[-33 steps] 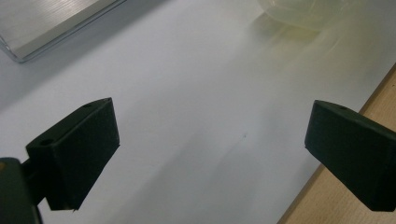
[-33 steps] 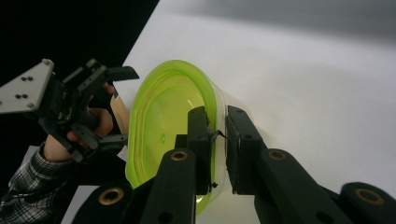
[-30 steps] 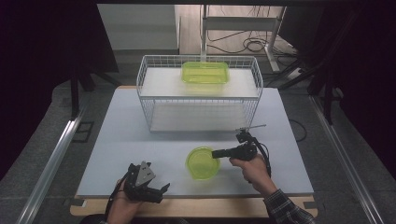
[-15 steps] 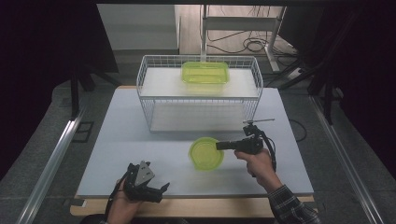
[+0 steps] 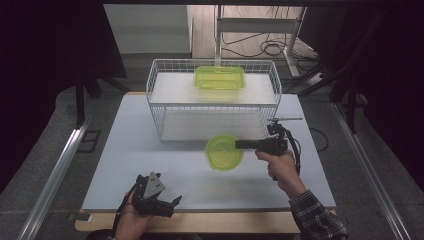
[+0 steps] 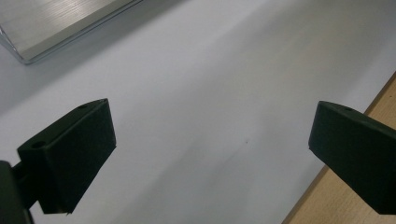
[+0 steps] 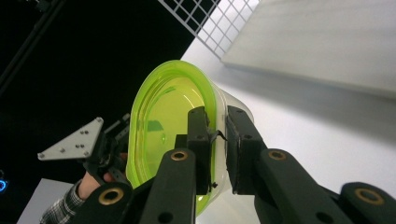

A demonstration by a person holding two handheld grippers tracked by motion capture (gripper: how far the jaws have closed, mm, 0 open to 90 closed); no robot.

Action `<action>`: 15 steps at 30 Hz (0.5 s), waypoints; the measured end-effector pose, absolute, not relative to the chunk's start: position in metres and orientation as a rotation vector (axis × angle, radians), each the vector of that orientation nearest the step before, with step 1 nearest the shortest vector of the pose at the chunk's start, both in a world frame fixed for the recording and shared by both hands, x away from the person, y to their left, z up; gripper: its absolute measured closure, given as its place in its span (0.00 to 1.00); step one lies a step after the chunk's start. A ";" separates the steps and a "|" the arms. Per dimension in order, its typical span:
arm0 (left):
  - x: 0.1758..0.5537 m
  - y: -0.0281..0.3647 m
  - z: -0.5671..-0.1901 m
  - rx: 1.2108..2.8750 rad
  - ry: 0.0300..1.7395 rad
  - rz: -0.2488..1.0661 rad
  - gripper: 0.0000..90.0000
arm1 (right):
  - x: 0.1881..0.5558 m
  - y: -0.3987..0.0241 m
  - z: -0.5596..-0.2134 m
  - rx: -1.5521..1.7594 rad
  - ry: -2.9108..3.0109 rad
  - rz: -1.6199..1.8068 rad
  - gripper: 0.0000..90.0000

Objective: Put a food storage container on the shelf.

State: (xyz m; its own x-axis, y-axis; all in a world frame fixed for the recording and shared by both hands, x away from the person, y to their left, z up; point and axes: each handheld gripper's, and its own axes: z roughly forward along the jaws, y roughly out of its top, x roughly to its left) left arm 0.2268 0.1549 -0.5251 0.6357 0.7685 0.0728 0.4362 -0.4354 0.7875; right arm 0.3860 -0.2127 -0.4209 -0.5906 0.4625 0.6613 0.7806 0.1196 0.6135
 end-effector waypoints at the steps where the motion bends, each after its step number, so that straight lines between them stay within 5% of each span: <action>1: 0.227 0.155 -0.525 2.086 0.938 0.549 0.00 | 0.387 -0.213 -0.419 -1.218 -2.092 -1.464 0.90; 15: 0.227 0.155 -0.525 2.088 0.941 0.543 0.00 | 0.396 -0.211 -0.385 -1.214 -2.106 -1.527 0.90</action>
